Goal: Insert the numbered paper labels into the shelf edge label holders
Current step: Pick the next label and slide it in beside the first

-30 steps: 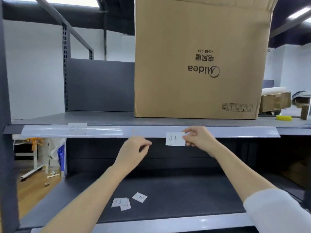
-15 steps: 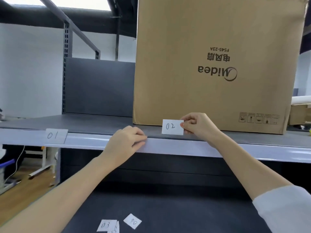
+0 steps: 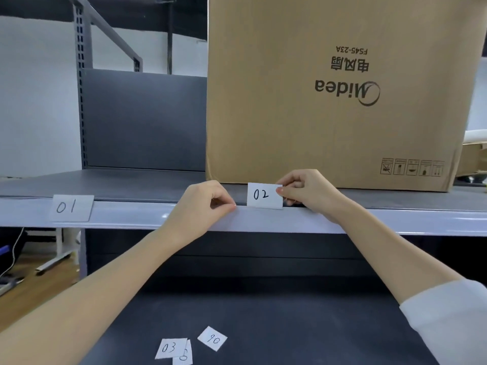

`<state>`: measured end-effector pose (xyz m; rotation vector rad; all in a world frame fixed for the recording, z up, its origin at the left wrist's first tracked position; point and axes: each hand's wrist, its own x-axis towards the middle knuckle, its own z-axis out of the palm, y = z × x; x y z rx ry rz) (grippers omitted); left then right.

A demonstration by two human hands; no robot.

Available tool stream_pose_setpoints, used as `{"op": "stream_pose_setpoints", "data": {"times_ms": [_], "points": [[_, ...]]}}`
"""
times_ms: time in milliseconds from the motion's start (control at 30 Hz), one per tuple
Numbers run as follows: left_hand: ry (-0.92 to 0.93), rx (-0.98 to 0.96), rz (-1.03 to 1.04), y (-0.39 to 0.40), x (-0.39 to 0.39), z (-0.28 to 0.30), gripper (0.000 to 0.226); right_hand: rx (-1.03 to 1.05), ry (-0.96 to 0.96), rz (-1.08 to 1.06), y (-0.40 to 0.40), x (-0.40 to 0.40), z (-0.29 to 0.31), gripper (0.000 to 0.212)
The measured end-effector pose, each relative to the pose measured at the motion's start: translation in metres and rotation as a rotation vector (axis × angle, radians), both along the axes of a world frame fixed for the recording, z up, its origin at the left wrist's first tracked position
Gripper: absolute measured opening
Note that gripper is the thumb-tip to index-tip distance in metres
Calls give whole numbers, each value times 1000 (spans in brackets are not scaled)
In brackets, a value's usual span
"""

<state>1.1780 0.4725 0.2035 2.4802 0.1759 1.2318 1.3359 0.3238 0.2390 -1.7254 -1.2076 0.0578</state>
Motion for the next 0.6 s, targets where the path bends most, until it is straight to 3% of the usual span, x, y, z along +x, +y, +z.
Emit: {"op": "stream_pose_setpoints", "data": {"times_ms": [300, 600], "points": [[-2, -21, 23, 2, 2, -2, 12, -56, -183, -88, -4, -8, -4, 13], [-10, -31, 35, 3, 4, -2, 10, -96, -231, -76, -7, -9, -4, 15]]}}
